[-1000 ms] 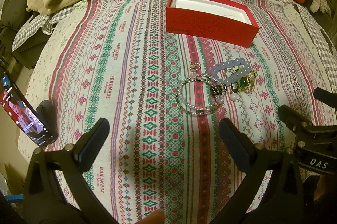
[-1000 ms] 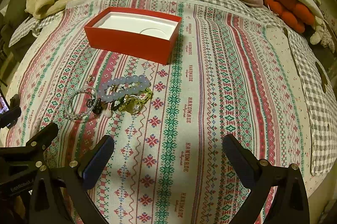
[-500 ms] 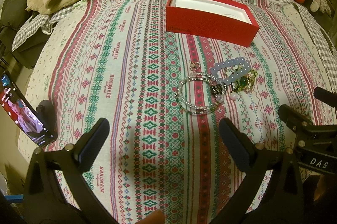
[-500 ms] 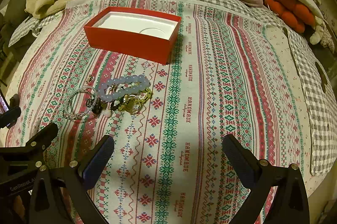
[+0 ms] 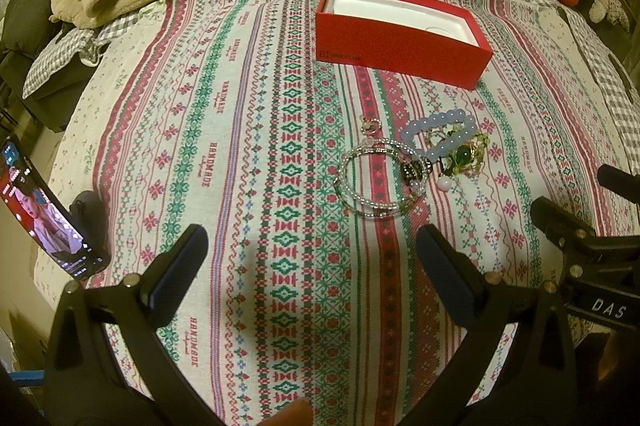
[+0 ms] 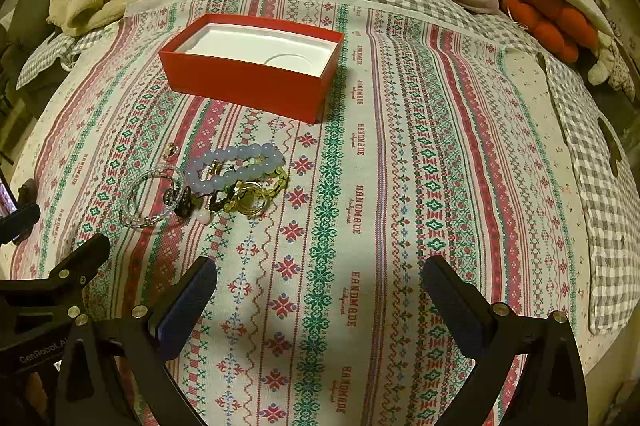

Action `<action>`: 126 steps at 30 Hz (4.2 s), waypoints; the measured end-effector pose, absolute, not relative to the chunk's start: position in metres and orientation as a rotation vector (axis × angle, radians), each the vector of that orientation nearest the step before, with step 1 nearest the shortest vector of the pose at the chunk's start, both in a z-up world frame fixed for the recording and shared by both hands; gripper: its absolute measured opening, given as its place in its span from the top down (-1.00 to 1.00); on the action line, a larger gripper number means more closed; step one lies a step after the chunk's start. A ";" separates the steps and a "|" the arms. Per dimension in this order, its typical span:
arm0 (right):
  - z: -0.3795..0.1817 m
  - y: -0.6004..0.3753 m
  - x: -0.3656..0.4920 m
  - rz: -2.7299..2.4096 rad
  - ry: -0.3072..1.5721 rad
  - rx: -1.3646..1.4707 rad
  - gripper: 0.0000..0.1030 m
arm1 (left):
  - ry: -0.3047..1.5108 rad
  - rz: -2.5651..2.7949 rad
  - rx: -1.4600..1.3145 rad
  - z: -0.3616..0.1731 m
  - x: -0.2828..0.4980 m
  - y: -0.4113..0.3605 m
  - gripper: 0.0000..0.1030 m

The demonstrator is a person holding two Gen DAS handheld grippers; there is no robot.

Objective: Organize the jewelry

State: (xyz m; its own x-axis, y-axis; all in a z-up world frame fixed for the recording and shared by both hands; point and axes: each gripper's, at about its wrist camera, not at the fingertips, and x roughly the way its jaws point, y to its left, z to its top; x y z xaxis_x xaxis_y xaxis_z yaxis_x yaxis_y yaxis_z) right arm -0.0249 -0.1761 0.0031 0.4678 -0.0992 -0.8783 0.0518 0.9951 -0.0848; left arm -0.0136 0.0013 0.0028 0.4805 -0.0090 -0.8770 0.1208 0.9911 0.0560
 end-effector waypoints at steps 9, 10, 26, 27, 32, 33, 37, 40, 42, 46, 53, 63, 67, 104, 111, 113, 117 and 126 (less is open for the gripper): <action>0.007 -0.175 -0.022 -0.084 1.069 -0.040 -1.00 | 1.064 -0.092 0.083 0.005 -0.010 0.008 -1.00; 0.008 -0.176 -0.022 -0.080 1.069 -0.035 -1.00 | 1.066 -0.100 0.073 0.006 -0.009 0.009 -1.00; 0.030 -0.193 0.015 -0.017 1.141 0.045 -1.00 | 1.176 -0.270 0.083 0.019 0.042 0.018 -0.74; 0.026 -0.197 0.020 -0.008 1.159 0.071 -1.00 | 1.187 -0.291 0.073 0.015 0.046 0.018 -0.62; 0.000 -0.216 0.038 0.088 1.262 0.273 -0.52 | 1.243 -0.394 -0.027 -0.009 0.060 0.022 0.13; -0.007 -0.220 0.042 0.099 1.280 0.319 -0.46 | 1.273 -0.405 -0.044 -0.015 0.064 0.022 0.27; -0.015 -0.224 0.053 0.103 1.269 0.350 -0.29 | 1.292 -0.435 -0.052 -0.022 0.071 0.019 0.37; -0.017 -0.222 0.061 0.107 1.245 0.336 -0.26 | 1.302 -0.442 -0.064 -0.026 0.076 0.017 0.51; -0.020 -0.219 0.065 0.111 1.237 0.336 -0.22 | 1.314 -0.446 -0.066 -0.030 0.079 0.014 0.55; -0.022 -0.212 0.074 0.105 1.232 0.328 -0.18 | 1.336 -0.455 -0.035 -0.036 0.081 0.001 0.63; -0.028 -0.206 0.083 0.082 1.240 0.301 0.05 | 1.334 -0.416 0.021 -0.041 0.081 -0.019 0.89; -0.040 -0.189 0.093 0.105 1.257 0.257 0.70 | 1.284 -0.429 -0.010 -0.021 0.082 -0.011 0.91; -0.038 -0.180 0.093 0.121 1.248 0.227 0.78 | 1.264 -0.432 -0.027 -0.013 0.083 -0.001 0.91; 0.082 -0.211 0.077 0.129 0.892 0.338 0.78 | 1.021 -0.509 -0.140 0.075 0.136 -0.042 0.91; 0.091 -0.233 0.093 0.077 0.828 0.363 0.78 | 1.031 -0.551 -0.223 0.059 0.180 -0.052 0.91; 0.090 -0.237 0.099 0.064 0.819 0.368 0.78 | 1.043 -0.535 -0.229 0.047 0.189 -0.049 0.91; 0.088 -0.233 0.111 0.073 0.810 0.369 0.85 | 1.056 -0.475 -0.202 0.029 0.197 -0.037 0.91; 0.090 -0.198 0.130 0.158 0.785 0.318 0.85 | 1.049 -0.412 -0.103 0.010 0.198 -0.023 0.91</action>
State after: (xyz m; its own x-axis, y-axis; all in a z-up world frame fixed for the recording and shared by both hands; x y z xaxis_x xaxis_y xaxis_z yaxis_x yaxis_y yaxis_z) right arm 0.1300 -0.1979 0.0901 0.6988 0.2564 -0.6678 -0.0221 0.9409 0.3381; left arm 0.1979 -0.0231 0.0101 0.4301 -0.3783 -0.8197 0.2815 0.9189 -0.2764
